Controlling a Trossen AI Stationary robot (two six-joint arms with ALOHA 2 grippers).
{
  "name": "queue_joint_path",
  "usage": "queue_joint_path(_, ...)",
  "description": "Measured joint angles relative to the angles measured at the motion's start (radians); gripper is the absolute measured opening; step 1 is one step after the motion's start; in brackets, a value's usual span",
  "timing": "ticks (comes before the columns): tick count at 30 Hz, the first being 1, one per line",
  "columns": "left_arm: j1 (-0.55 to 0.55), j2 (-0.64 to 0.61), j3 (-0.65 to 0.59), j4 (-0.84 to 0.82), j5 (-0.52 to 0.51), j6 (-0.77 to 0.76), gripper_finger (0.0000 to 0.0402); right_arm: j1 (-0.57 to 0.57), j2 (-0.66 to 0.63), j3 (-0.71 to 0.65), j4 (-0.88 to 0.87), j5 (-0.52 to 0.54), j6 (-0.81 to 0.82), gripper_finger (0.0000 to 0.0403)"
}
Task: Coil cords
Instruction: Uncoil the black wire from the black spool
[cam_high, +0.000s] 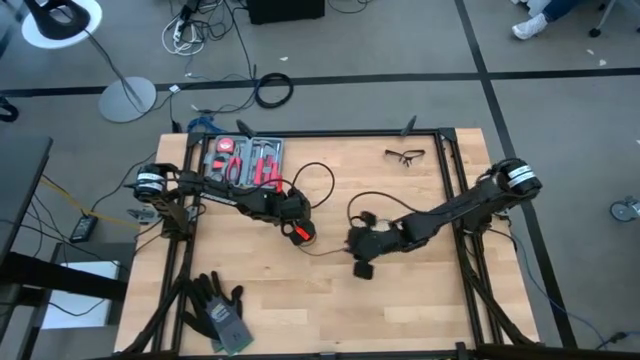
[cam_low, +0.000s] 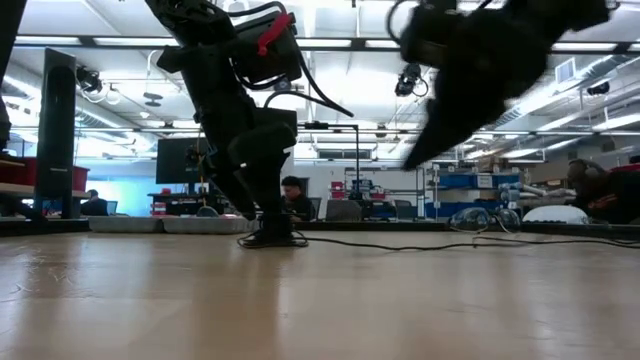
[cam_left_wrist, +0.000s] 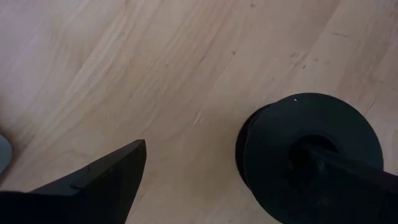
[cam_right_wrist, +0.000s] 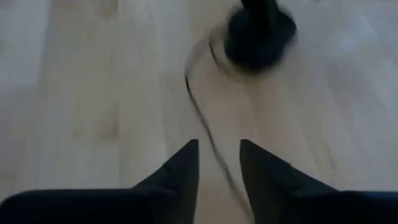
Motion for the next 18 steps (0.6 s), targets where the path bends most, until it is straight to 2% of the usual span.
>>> queue_joint_path(7, 0.000, 0.000, 0.000, 0.000, 0.000, 0.000, 0.0400, -0.069, 0.230, 0.000, 0.446, -0.104, -0.232, 0.0164)
queue_joint_path(12, 0.000, 0.000, 0.000, 0.000, 0.000, 0.000, 0.0400, -0.084, 0.347, 0.000, 0.540, -0.134, -0.250, 0.0164)
queue_joint_path(15, 0.000, 0.000, 0.000, 0.000, 0.000, 0.000, 0.0400, -0.086, 0.367, 0.002, 0.527, -0.132, -0.245, 0.0139)
queue_joint_path(18, 0.000, 0.000, 0.000, -0.003, 0.000, 0.000, 0.0400, -0.083, 0.342, 0.005, 0.443, -0.143, -0.217, 0.0061)
